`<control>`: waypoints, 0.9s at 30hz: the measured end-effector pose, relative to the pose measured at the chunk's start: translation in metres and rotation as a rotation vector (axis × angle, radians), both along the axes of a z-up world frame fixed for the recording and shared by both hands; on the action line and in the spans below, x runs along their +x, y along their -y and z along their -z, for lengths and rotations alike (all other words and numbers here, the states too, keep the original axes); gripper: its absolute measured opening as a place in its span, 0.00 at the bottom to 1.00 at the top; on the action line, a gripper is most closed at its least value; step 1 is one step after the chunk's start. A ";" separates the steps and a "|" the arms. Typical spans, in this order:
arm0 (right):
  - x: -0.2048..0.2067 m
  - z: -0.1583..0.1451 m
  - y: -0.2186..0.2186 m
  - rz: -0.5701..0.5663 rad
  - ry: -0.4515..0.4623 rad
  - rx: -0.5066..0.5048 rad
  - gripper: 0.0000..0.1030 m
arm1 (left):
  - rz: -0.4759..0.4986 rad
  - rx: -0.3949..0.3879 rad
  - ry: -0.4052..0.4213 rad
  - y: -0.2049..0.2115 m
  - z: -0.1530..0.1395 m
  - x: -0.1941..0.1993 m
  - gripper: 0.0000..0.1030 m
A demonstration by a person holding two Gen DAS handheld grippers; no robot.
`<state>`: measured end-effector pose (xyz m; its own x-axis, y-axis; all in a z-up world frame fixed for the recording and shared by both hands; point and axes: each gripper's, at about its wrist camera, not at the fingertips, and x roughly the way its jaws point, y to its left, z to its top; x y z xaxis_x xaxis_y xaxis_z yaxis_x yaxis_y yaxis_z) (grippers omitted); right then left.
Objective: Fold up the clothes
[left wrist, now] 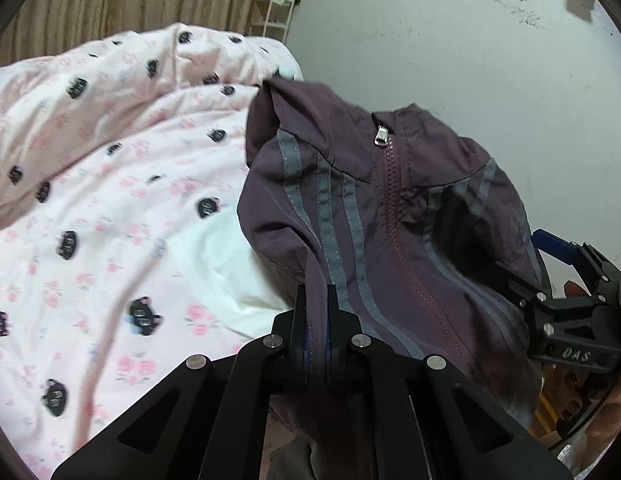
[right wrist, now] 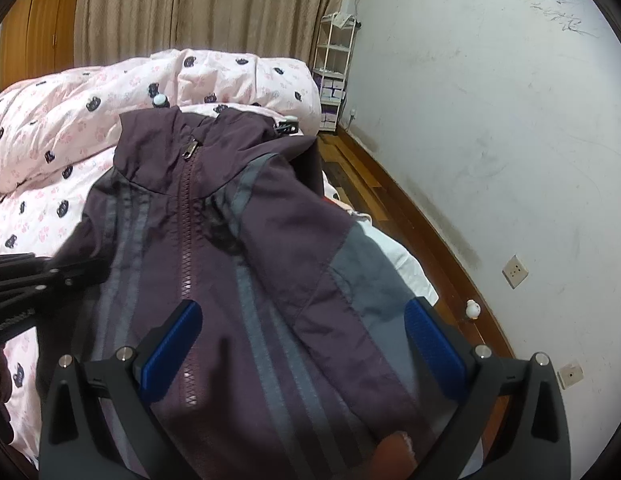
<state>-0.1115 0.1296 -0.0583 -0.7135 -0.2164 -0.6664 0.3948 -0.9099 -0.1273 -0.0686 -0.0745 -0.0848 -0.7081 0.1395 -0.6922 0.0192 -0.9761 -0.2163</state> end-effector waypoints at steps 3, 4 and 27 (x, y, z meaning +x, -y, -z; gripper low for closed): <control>0.003 -0.004 -0.001 0.004 -0.013 -0.023 1.00 | -0.026 -0.013 -0.009 0.011 -0.007 0.010 0.04; 0.003 -0.005 -0.002 0.004 -0.014 -0.031 1.00 | -0.038 -0.028 -0.012 0.014 -0.009 0.015 0.04; 0.079 0.003 0.133 -0.278 0.046 -0.062 1.00 | -0.518 -0.142 0.043 0.196 -0.027 0.205 0.04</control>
